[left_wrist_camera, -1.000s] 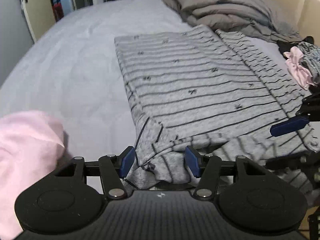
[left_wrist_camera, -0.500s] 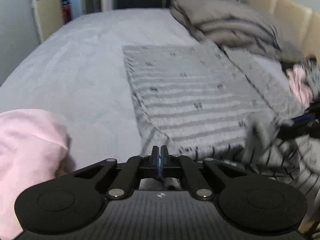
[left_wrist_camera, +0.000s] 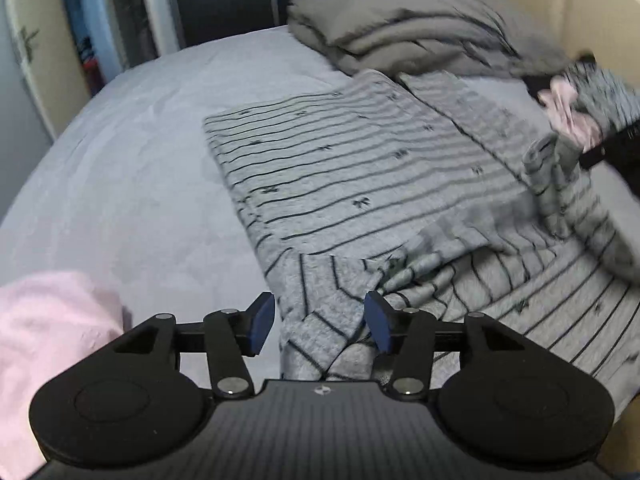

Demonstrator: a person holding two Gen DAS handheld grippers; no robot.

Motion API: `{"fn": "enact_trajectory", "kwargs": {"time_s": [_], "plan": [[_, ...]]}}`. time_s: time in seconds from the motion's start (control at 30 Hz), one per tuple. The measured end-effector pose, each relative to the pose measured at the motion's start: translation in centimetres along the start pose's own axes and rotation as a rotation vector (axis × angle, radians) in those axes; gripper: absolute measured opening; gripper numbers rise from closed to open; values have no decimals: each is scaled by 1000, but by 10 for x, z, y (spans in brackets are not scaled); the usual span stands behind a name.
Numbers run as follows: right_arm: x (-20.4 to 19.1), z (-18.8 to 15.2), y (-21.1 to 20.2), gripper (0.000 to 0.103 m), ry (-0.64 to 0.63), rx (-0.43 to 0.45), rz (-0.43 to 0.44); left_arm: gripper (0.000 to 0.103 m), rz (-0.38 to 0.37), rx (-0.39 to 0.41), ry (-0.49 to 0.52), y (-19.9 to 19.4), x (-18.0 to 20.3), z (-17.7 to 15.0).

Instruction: Fold clothes

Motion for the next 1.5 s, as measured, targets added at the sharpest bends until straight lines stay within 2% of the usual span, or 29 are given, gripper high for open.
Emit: {"fn": "enact_trajectory", "kwargs": {"time_s": [0.07, 0.2, 0.33, 0.37, 0.5, 0.53, 0.7, 0.87, 0.9, 0.93, 0.97, 1.0, 1.07, 1.13, 1.3, 1.4, 1.5], "plan": [[14, -2, 0, 49, 38, 2, -1, 48, 1, -4, 43, 5, 9, 2], [13, -5, -2, 49, 49, 10, 55, 48, 4, -13, 128, 15, 27, 7], [0, -6, 9, 47, 58, 4, 102, 47, -15, -39, 102, 29, 29, 8], [-4, -6, 13, 47, 54, 6, 104, 44, -20, -45, 95, 32, 29, 9], [-15, 3, 27, 47, 59, 12, 121, 12, -40, -72, 69, 46, 31, 10], [-17, 5, 30, 47, 75, 10, 138, 8, -45, -78, 62, 49, 32, 10], [-38, 11, 50, 48, 115, -26, 172, 4, -59, -54, 47, 38, 30, 15], [-49, 8, 77, 49, 94, -51, 88, 4, -70, -15, 36, 20, 27, 20], [-48, 7, 83, 48, 92, -57, 66, 4, -73, -8, 33, 16, 27, 21], [-45, 6, 87, 39, 95, -62, 50, 4, -75, 0, 31, 13, 26, 22], [-43, 5, 92, 26, 99, -67, 34, 4, -77, 7, 29, 9, 26, 23], [-40, 4, 95, 4, 110, -72, 24, 3, -75, 15, 22, 5, 24, 23], [-36, 9, 90, 4, 144, -54, 35, 3, -65, 29, 4, -3, 18, 22], [-39, 20, 73, 4, 137, 3, 64, 3, -48, 45, -25, -12, 9, 20], [-39, 49, 17, 4, 191, 131, 181, 3, -15, 92, -107, -37, -13, 18], [-32, 60, -13, 3, 227, 195, 229, 3, -82, 73, -65, -39, 7, 13], [-22, 59, -27, 3, 227, 186, 208, 3, -149, 54, -22, -41, 26, 9]]}}
Point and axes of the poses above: each gripper's, at about its wrist camera, not at the fingertips, and y roughly the way its jaws point, x to its right, z to its top, the point moved 9 cm from there along y, roughly the way its jaws point, and after that the axes turned 14 degrees about y, right-handed, at the moved point
